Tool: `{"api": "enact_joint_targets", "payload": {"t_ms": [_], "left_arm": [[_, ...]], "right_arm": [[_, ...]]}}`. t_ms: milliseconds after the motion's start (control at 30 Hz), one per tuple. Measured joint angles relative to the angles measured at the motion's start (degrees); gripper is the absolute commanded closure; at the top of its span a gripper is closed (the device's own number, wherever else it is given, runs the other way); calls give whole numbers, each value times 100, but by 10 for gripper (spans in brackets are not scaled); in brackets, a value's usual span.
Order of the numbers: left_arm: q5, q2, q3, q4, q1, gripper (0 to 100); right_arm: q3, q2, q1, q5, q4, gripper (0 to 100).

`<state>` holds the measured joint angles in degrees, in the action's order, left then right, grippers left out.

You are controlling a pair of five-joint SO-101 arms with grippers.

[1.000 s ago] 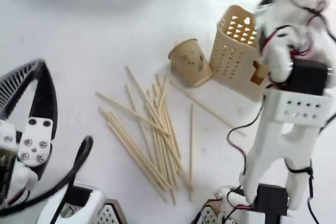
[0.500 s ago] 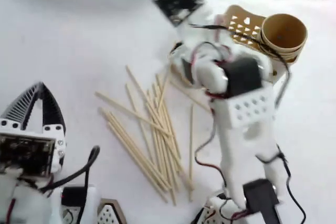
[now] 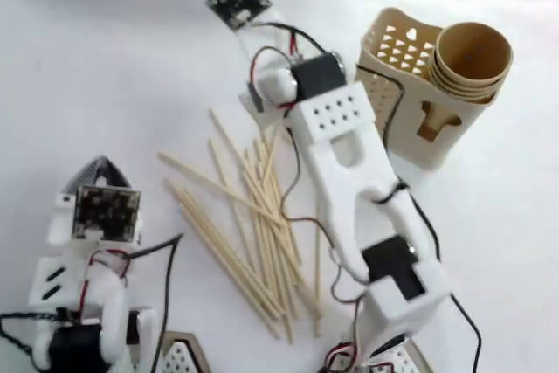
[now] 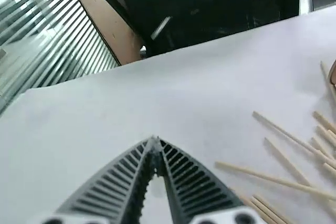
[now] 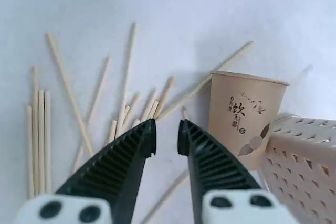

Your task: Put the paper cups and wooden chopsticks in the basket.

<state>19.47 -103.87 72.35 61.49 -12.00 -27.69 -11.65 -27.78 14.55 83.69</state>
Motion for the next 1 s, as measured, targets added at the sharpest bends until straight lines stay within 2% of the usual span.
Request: {"api": "enact_joint_targets", "payload": {"t_ms": [200, 400, 600, 833, 1000], "left_arm": [[-431, 18, 791, -369, 0, 976], [-457, -18, 1108, -431, 0, 976], [-457, -18, 1204, -431, 0, 976], [-457, -18, 1204, -431, 0, 976], [-448, -18, 1204, -431, 0, 976]], "right_arm": [[-1196, -1116, 220, -1257, 0, 858], [-2673, -2207, 519, -1925, 237, 858], [-3851, -3130, 695, -2066, 343, 855], [-4360, -3991, 730, -2066, 343, 854], [-4835, -4448, 897, -2066, -53, 854]]}}
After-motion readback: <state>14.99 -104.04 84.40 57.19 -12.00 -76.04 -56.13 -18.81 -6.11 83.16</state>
